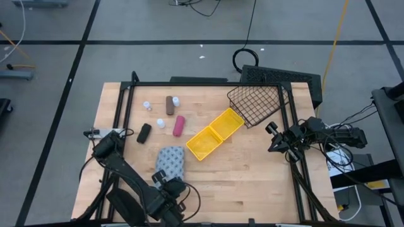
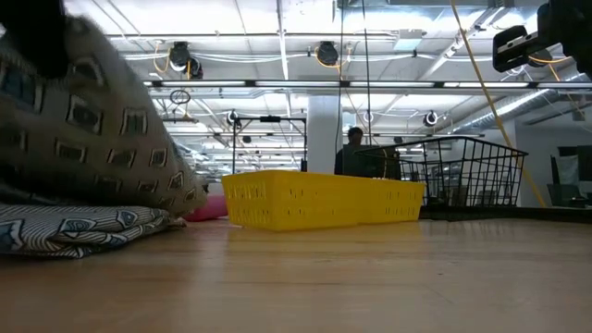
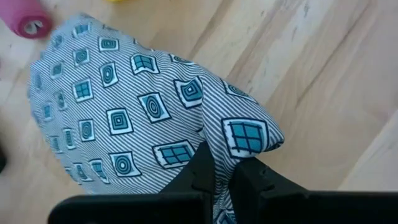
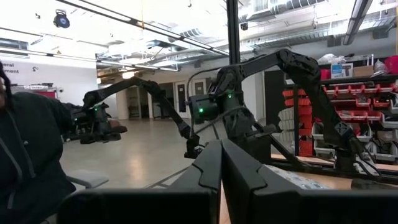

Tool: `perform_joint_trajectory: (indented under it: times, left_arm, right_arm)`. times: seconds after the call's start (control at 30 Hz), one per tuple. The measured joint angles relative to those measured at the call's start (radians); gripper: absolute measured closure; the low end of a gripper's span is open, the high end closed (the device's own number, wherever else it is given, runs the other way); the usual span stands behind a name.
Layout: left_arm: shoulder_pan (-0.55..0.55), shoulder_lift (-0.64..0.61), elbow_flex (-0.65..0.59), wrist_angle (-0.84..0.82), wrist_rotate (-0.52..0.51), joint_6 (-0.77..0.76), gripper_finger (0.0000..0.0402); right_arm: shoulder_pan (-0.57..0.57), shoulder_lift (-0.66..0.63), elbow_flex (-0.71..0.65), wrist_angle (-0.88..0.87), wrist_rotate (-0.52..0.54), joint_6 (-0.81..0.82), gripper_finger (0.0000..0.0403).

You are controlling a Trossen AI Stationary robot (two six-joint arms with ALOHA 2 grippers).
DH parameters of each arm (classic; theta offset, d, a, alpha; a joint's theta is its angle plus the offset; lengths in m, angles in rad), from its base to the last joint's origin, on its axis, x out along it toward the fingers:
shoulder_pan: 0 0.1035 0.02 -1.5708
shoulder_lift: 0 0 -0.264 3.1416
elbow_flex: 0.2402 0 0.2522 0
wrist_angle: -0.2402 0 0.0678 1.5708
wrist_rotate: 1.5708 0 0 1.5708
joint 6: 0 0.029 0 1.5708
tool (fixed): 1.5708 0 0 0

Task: Pick & place medical supplies in basket/bin
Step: Put the hospital gown into the black wire basket

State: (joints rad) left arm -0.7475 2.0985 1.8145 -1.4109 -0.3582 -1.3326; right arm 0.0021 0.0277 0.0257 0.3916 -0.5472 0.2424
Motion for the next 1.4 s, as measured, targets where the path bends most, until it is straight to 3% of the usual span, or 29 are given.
perform_joint_trajectory:
  times: [0.6,1.0,1.4]
  left_arm:
    - [0.001,-0.013,0.008,-0.101,0.022,0.015,0.0379]
    - [0.010,0.025,0.008,0.108,0.073,0.075,0.0379]
    - [0.023,0.008,0.008,0.109,0.137,0.044,0.0259]
  right_arm:
    - [0.000,0.000,0.000,-0.001,0.000,0.000,0.0403]
    - [0.000,0.000,0.000,-0.003,0.000,0.000,0.0403]
    - [0.000,0.000,0.000,-0.003,0.000,0.000,0.0403]
